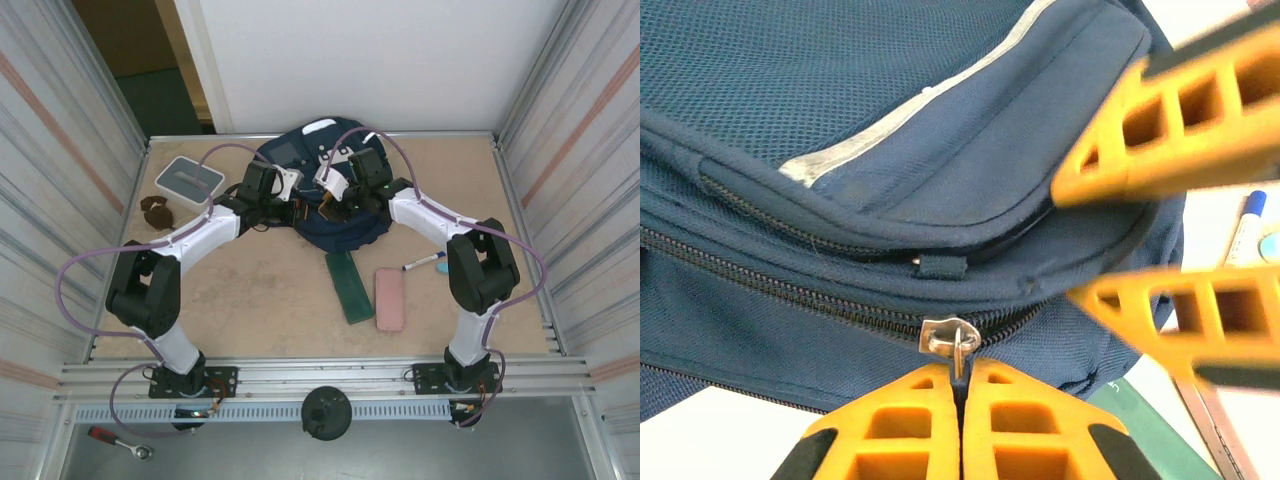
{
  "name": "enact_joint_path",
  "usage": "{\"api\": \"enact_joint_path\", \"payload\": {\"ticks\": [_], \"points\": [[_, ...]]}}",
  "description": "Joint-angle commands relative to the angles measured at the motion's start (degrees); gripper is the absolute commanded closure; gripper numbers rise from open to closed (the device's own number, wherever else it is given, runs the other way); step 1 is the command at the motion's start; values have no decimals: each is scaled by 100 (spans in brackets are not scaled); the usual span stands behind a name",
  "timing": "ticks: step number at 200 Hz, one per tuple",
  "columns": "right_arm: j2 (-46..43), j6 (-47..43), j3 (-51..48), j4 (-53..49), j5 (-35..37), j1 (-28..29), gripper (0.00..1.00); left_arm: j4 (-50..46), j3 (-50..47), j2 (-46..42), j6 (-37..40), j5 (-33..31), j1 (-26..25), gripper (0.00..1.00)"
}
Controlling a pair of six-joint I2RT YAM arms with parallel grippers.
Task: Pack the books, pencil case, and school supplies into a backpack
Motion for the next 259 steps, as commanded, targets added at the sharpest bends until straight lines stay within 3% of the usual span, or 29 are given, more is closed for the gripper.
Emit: {"api": "enact_joint_path", "payload": {"ticks": [1, 31, 94, 135, 225, 259], "points": [[71, -46, 29, -40, 424, 35, 87, 95, -20, -357, 65, 44, -67, 100], [-270, -86, -438, 309, 644, -34, 100, 21, -124, -387, 107, -78, 201, 100], [-637, 69, -797, 567, 597, -122, 100, 186, -197, -122, 98, 197, 1325, 100], [-694, 142, -872, 653, 576, -18, 100, 135, 246, 559, 102, 180, 1824, 100], [-725, 176, -764, 543, 691, 74, 100, -54, 1108, 1496, 107, -30, 2176, 100], [-629, 274, -613, 586, 761, 189, 100, -52, 1123, 1438, 121, 25, 2193, 85]]}}
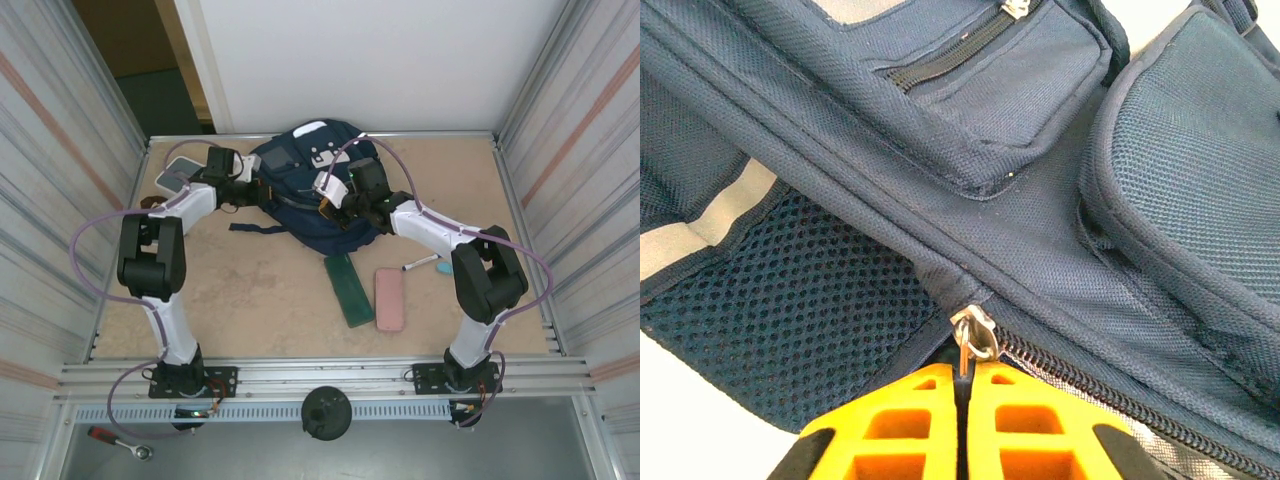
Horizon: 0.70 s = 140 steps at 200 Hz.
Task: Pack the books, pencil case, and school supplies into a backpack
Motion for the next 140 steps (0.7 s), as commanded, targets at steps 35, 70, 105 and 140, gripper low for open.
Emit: {"api": "enact_joint_path", "payload": {"ticks": [35, 70, 105, 140], "points": [[61, 359, 625, -300, 1031, 168, 87, 479, -321, -637, -70, -366, 386, 61], [311, 766, 1199, -662, 1651, 281, 70, 1234, -1139, -1472, -77, -151, 389, 46], [-218, 1255, 834, -894, 1609, 241, 58, 2019, -1682, -2016, 114, 77, 269, 38], [-1173, 2143, -52, -958, 1374, -46, 50, 2060, -1674, -2228, 1194, -83, -531, 31]]}}
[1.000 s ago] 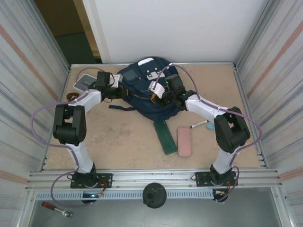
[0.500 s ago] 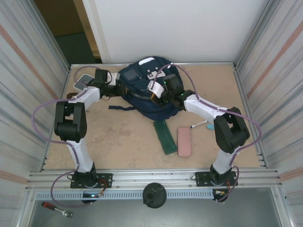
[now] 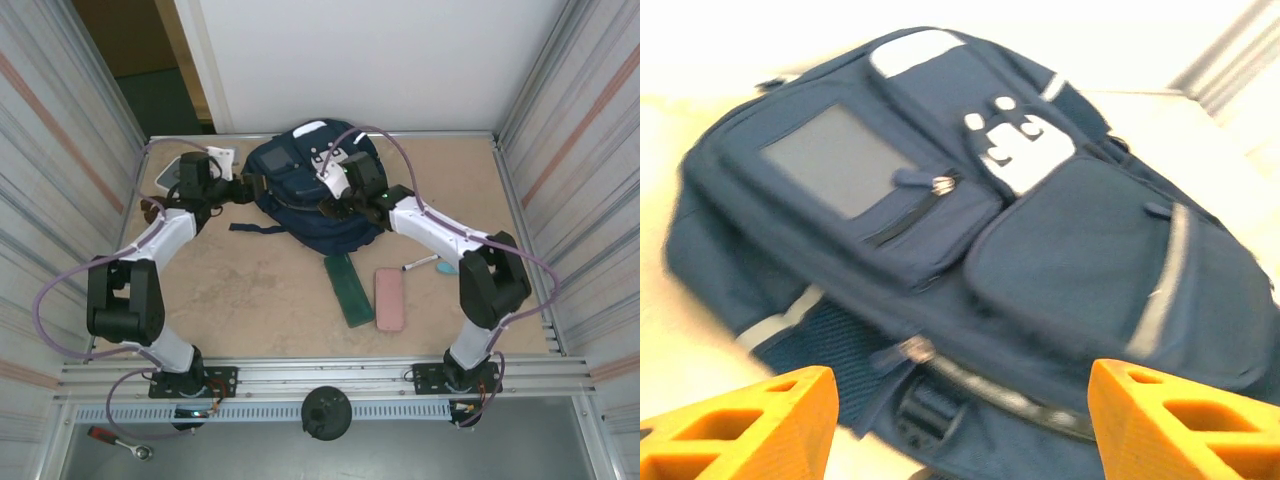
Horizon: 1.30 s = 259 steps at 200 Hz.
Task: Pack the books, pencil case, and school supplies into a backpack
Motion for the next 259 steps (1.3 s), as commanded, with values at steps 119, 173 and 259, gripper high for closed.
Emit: {"api": "enact_joint_path", "payload": {"ticks": [119, 173, 259], "points": [[-2228, 2972, -1982, -367, -762, -2424, 33, -2713, 2990, 1957, 3223, -1312, -2601, 24], [-2478, 3187, -2551, -208, -549, -2583, 26, -3425, 4200, 2963, 3223, -1371, -2695, 24], [-2540, 3722, -3003, -531, 254, -2599, 25, -3573, 4613, 3646, 3211, -1629, -2702, 37]]}}
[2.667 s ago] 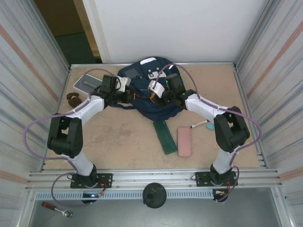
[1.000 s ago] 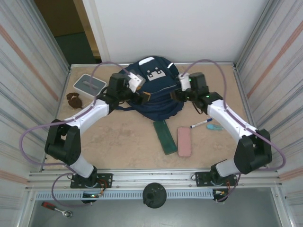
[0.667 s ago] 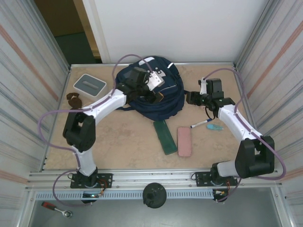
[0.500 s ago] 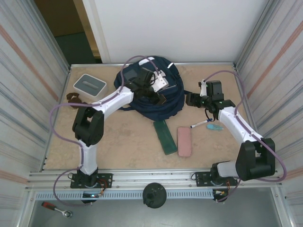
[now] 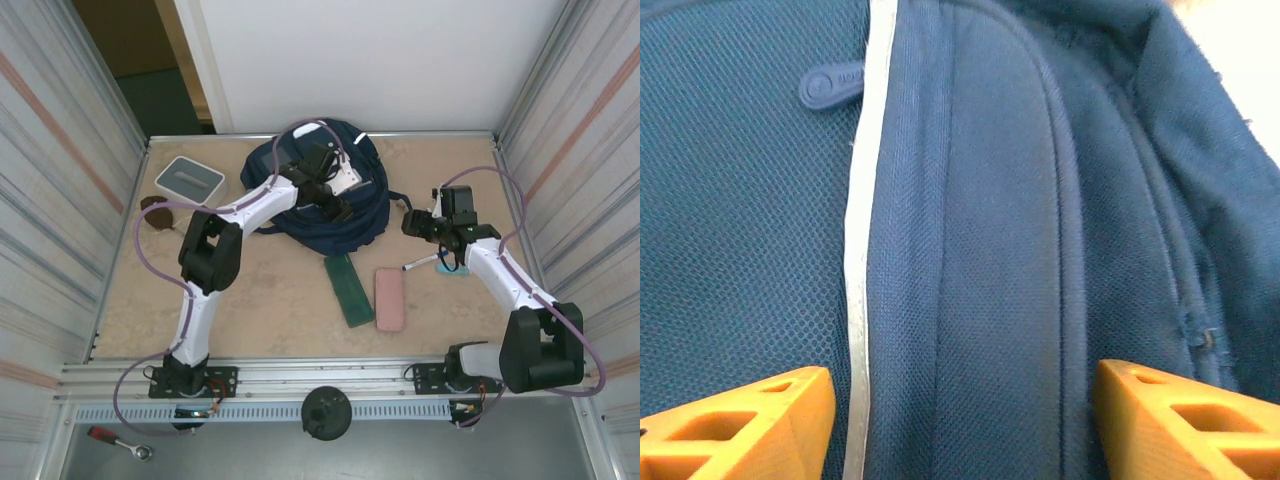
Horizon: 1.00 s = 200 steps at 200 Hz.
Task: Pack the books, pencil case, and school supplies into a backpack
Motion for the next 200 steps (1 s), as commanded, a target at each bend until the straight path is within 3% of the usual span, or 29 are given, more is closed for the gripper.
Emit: {"api": "enact_joint_path", "payload": {"ticks": [1, 15, 46, 93, 140, 153, 200], "points": [[-95, 321, -193, -104, 267, 38, 25, -151, 162, 92, 59, -147, -41, 38], [-53, 353, -201, -98, 311, 150, 25, -56, 121, 66, 44, -157, -32, 45], [112, 529, -123, -493, 608, 636, 25, -61, 115, 3, -27, -115, -6, 74], [-205, 753, -257, -1402, 1217, 1521, 13, 342, -160, -675, -686, 792, 275, 96], [-535, 1300, -475, -1904, 1039, 2310, 7, 887, -415, -1210, -1475, 2074, 736, 100], [-583, 1604, -603, -1944, 1121, 2571, 0, 939, -412, -1250, -1569, 2178, 800, 100], [-593, 2621, -991, -2057, 1581, 3317, 1, 1007, -356, -1181, -1586, 2232, 820, 100]]}}
